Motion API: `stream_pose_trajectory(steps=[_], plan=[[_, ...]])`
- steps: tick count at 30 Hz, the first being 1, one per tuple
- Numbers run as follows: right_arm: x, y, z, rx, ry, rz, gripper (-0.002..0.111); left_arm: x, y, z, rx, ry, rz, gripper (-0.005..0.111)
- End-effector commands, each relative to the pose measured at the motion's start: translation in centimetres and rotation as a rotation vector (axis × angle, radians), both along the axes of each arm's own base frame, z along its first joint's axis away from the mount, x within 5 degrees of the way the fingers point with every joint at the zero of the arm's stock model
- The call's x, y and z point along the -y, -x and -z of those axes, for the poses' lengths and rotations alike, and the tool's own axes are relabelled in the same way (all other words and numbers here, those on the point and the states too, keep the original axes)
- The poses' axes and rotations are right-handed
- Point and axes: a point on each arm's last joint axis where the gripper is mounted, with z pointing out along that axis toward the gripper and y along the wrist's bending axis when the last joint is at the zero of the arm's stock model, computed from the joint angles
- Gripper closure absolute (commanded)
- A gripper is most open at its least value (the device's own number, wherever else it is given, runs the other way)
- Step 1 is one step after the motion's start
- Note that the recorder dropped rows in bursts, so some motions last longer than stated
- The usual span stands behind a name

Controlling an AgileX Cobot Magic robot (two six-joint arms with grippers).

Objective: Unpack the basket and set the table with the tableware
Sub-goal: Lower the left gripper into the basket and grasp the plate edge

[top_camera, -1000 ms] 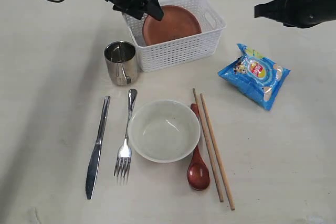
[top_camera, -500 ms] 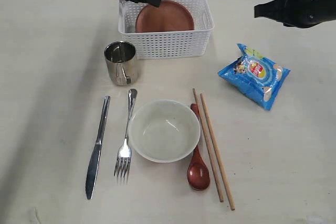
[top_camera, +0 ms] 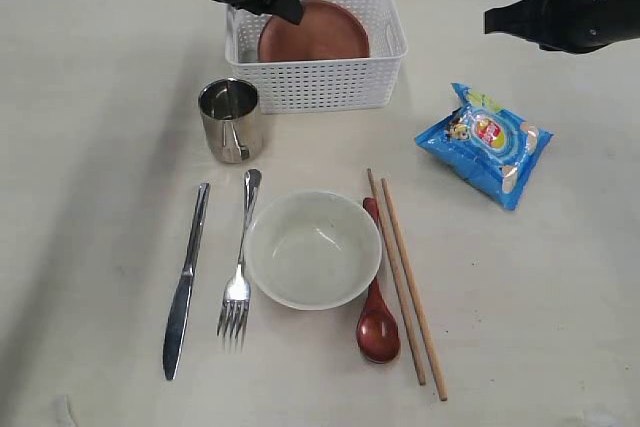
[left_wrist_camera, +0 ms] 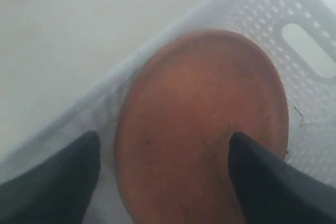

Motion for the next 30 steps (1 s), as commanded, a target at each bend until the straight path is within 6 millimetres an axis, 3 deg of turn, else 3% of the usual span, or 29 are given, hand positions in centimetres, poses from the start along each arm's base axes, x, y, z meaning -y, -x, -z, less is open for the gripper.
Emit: stream_pose_trajectory(steps=[1,8,15,22,27,30], plan=[[0.2,-0.1,-0.1,0.006,0.006,-0.001,0.109,-0.1,0.1,0.9,-0.024,-0.036,0.009,0.041],[0.2,-0.1,-0.1,0.01,0.005,-0.001,0.109,1.2,0.3,3.6,-0.057,-0.085,0.048,0.041],[0.2,-0.1,-0.1,0.015,0.004,-0.002,0.109,1.2,0.5,3.5,-0.081,-0.087,0.064,0.042],[0.2,-0.2,-0.2,0.022,0.003,-0.003,0.109,0.5,0.6,0.8,-0.09,-0.17,0.023,0.042],[0.2,-0.2,-0.2,0.022,0.003,-0.003,0.109,0.8,0.7,1.1,-0.099,-0.176,0.029,0.042],[0.2,-0.2,-0.2,0.022,0.003,-0.003,0.109,1.4,0.7,2.2,-0.111,-0.183,0.045,0.042]])
